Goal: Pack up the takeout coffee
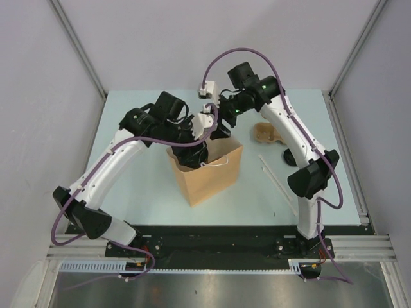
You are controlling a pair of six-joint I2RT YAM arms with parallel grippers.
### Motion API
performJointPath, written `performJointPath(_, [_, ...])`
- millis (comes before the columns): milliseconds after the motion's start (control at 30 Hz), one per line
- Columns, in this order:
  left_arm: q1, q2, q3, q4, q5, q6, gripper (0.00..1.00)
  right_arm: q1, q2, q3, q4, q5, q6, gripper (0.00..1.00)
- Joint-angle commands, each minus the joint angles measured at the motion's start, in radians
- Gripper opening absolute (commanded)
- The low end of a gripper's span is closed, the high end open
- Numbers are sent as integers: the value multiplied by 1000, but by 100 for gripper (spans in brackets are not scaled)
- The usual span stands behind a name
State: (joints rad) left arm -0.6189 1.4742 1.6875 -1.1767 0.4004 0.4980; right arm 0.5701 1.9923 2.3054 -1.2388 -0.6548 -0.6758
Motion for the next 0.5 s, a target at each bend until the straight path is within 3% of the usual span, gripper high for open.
performJointPath(0, [1, -45, -15, 12, 28, 16, 28, 23, 31, 29, 42, -36, -80, 73])
performJointPath(33, [1, -48, -21, 12, 25, 19, 28, 30, 36, 29, 44, -29, -91, 69])
performJointPath(67, [1, -49, -23, 12, 15, 22, 28, 33, 39, 29, 42, -25, -94, 57])
performJointPath(233, [18, -71, -38, 12, -5, 34, 28, 25, 51, 34, 41, -17, -59, 32])
performJointPath(267, [25, -68, -37, 9, -2, 34, 28, 24, 46, 35, 41, -14, -35, 18])
performJointPath(333, [54, -63, -23, 8, 6, 28, 27, 19, 39, 42, 45, 0, 5, 1])
performJointPath(467, [84, -51, 6, 12, -12, 37, 27, 8, -24, 17, 59, 41, 123, 0])
